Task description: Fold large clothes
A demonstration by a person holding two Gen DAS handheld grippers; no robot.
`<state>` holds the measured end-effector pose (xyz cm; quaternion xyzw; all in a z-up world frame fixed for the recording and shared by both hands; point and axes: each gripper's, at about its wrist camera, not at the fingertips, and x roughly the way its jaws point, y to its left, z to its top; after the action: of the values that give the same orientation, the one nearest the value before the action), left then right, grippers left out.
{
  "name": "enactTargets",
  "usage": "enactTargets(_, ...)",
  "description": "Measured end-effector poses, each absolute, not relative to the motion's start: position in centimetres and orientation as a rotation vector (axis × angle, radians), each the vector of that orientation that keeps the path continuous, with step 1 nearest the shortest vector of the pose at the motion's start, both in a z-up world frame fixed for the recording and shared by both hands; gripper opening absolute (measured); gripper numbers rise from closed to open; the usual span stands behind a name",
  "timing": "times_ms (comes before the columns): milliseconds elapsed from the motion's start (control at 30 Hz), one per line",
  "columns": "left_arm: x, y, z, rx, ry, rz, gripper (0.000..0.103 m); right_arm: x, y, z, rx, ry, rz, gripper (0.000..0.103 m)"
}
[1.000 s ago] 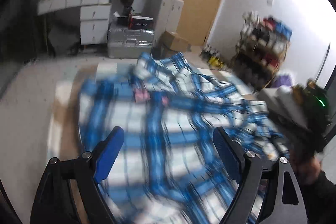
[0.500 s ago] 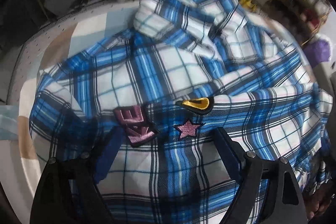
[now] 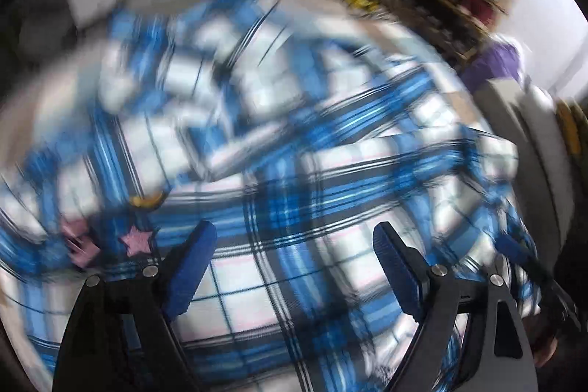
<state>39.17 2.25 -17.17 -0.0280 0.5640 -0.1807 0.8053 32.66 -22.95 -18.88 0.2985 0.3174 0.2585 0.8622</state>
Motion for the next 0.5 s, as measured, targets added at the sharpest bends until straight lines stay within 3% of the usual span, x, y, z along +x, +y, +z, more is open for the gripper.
enactTargets(300, 32.9, 7.5, -12.2, -0.179, 1.076, -0.446, 0.082, 33.0, -23.0, -19.1, 0.637, 0.681, 0.551, 0.096)
enactTargets(500, 30.7, 9.2, -16.2, -0.086, 1.171, -0.379, 0.083, 33.0, -22.0, -19.0, 0.590, 0.686, 0.545, 0.097)
